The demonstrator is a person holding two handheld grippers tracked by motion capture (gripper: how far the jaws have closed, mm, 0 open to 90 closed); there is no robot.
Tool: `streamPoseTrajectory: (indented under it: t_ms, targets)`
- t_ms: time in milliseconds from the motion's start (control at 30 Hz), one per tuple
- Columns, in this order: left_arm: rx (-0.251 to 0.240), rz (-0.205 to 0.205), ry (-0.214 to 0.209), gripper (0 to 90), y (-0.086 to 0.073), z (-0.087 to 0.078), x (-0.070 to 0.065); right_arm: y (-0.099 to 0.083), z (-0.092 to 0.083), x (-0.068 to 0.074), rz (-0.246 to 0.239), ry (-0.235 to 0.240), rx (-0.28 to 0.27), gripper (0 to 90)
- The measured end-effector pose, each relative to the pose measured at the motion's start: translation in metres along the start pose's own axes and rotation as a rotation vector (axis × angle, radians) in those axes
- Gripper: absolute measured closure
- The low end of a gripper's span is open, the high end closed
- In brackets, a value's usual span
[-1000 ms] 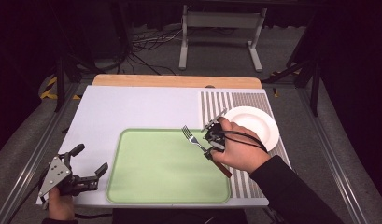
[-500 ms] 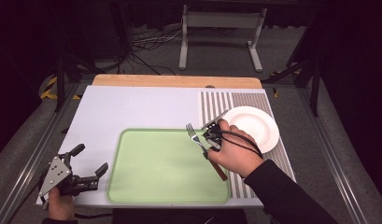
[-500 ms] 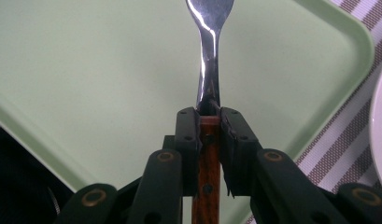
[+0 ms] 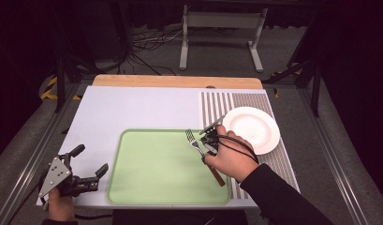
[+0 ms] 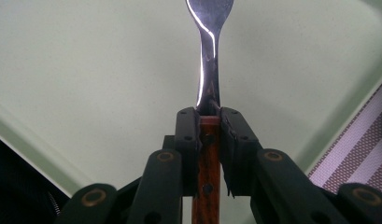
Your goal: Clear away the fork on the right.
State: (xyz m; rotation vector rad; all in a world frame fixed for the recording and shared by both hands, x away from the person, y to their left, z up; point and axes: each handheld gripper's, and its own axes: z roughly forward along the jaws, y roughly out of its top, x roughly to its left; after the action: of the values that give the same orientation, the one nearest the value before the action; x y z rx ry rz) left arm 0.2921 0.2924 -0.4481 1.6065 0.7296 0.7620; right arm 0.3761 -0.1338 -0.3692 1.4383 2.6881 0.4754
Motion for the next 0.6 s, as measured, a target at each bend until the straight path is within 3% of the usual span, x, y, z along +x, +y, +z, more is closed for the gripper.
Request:
streamPoseTrajectory:
  t_ms: [600]
  targets:
    - [0.001,-0.001,0.000,0.0,0.000,0.000,0.000,-0.006,0.025,0.003,0.011,-0.001,0.081,77.9]
